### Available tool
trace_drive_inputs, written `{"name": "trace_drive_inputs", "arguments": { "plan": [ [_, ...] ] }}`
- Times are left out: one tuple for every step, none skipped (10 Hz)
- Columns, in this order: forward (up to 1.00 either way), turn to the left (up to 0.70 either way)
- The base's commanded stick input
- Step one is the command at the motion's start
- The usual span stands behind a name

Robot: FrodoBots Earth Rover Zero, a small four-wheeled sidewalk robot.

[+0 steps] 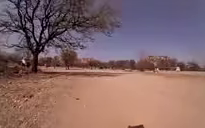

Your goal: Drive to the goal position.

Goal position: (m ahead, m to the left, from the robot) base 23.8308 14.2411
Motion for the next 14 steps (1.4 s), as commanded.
{"name": "trace_drive_inputs", "arguments": {
  "plan": [
    [1.0, 0.0],
    [1.0, 0.0],
    [1.0, 0.0],
    [1.0, 0.0],
    [1.0, 0.0],
    [1.0, 0.0],
    [1.0, 0.0],
    [1.0, 0.0],
    [1.0, 0.0],
    [1.0, 0.0],
    [1.0, -0.01],
    [1.0, -0.02],
    [1.0, -0.01],
    [1.0, 0.0]
  ]
}}
